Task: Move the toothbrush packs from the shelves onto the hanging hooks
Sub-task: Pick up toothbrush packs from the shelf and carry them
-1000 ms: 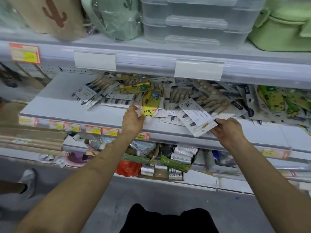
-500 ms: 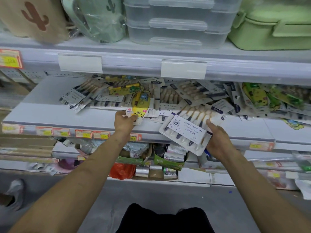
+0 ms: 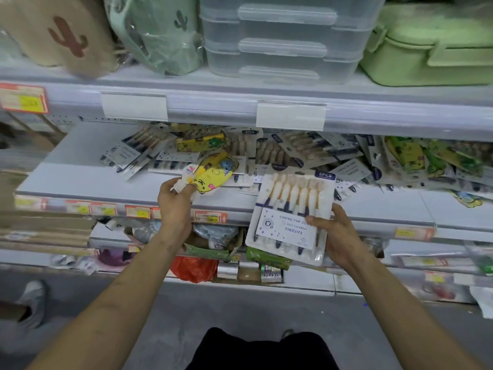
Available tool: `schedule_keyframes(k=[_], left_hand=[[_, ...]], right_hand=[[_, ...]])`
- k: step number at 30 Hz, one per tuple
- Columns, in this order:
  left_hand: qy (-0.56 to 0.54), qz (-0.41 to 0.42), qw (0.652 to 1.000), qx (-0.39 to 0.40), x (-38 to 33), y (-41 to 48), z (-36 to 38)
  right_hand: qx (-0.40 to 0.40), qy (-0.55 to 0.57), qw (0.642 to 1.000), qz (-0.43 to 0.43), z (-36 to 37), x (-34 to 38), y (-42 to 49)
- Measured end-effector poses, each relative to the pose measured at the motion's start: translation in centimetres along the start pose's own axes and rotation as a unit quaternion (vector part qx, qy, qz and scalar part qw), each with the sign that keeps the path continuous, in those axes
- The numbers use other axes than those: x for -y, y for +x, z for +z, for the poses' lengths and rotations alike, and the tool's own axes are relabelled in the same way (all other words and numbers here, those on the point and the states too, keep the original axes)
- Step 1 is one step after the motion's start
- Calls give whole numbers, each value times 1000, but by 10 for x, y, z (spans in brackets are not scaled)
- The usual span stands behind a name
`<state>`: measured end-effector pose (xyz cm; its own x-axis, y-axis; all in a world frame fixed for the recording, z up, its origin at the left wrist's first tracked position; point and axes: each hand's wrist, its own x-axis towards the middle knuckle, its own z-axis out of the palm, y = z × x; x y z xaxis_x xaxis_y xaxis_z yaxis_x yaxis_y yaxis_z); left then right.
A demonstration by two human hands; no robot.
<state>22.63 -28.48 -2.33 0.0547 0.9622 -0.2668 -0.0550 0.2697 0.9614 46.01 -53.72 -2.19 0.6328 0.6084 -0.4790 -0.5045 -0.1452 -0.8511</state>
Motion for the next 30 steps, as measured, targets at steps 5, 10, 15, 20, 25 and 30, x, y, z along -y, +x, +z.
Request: schedule_keyframes(k=[5,10,15,20,25,30], left_hand=[[-59,21,998,19,-20,6,-16],[-138,-10,990,33,-48,1,-12],[-142,-25,985,100,-56,-6,0],[-83,-86,973,197,-42,-21,21],[-13,-192,933,305,-19,-31,67],[41,-248,855,454,-3,-70,117]], right_hand=[[28,-39,999,-21,8,-3,-2],[66,-48,996,-39,9,9,2],[64,-51,995,-55,0,17,2],[29,-28,997,-67,-18,19,-15],[-64,2,992,-106,-54,12,-53],[-168,22,976,-136,-100,1,-111]])
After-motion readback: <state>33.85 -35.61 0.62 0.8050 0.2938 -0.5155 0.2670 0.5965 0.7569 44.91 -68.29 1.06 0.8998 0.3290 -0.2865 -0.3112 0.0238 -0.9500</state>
